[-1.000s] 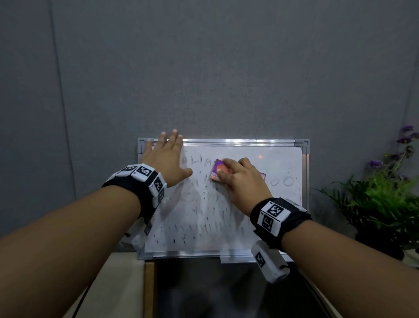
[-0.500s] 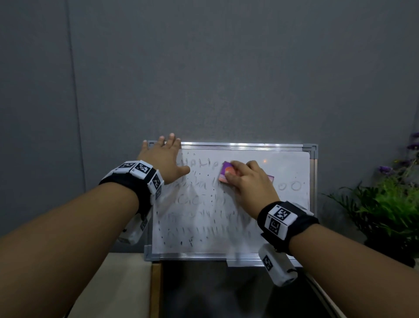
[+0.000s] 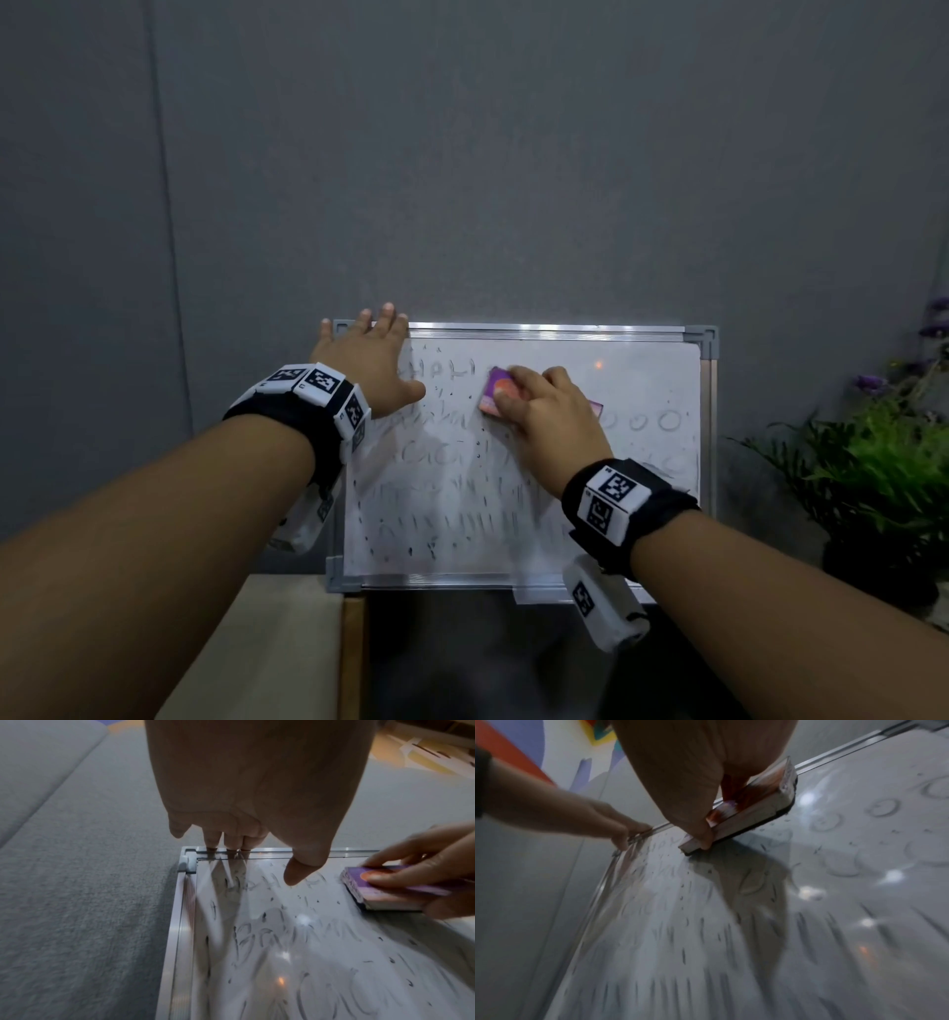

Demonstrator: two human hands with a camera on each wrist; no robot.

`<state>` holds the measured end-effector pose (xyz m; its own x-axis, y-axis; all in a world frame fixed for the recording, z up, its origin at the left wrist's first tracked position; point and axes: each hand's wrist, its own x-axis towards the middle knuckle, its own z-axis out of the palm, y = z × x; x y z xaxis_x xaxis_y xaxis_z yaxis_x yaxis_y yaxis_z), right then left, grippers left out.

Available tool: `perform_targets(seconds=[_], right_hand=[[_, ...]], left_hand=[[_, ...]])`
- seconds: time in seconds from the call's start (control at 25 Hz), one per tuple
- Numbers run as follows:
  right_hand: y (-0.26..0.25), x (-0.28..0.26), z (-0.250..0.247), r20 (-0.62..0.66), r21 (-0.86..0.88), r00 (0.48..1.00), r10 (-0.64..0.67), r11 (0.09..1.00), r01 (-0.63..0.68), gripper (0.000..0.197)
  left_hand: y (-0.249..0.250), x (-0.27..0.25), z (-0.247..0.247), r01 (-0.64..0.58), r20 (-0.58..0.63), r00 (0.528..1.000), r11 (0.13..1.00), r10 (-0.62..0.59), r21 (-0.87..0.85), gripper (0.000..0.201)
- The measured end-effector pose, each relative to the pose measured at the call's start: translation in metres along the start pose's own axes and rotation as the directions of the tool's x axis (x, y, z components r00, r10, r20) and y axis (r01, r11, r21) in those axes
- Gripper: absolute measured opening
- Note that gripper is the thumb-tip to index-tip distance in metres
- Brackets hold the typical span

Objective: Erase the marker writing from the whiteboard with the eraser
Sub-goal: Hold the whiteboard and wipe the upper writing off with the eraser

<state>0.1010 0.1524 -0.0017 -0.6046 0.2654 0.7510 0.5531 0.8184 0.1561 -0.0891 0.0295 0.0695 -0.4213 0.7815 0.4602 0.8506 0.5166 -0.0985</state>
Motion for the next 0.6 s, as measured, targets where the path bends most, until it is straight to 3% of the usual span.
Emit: perform_targets(seconds=[0.12, 0.36, 0.6], right_hand=[[-0.006, 0.015, -0.003, -0.049, 0.052, 0.998, 0.049, 0.998, -0.046, 0.029], [-0.019, 0.01, 0.003, 0.062, -0.008, 0.997, -0.05, 0.999, 0.051, 0.036], [-0.013, 0.016, -0.002, -0.045, 0.062, 0.998, 0.05, 0.997, -0.047, 0.027]], left_hand=[[-0.001, 0.001, 0.002, 0.003, -0.003, 1.0, 1.0, -0.003, 0.003, 0.092], [-0.003, 0.001, 0.0, -0.001, 0.009, 1.0, 1.0, 0.0, 0.018, 0.09], [-0.003, 0.0, -0.001, -0.004, 0.033, 0.999, 1.0, 0.004, 0.006, 0.089]])
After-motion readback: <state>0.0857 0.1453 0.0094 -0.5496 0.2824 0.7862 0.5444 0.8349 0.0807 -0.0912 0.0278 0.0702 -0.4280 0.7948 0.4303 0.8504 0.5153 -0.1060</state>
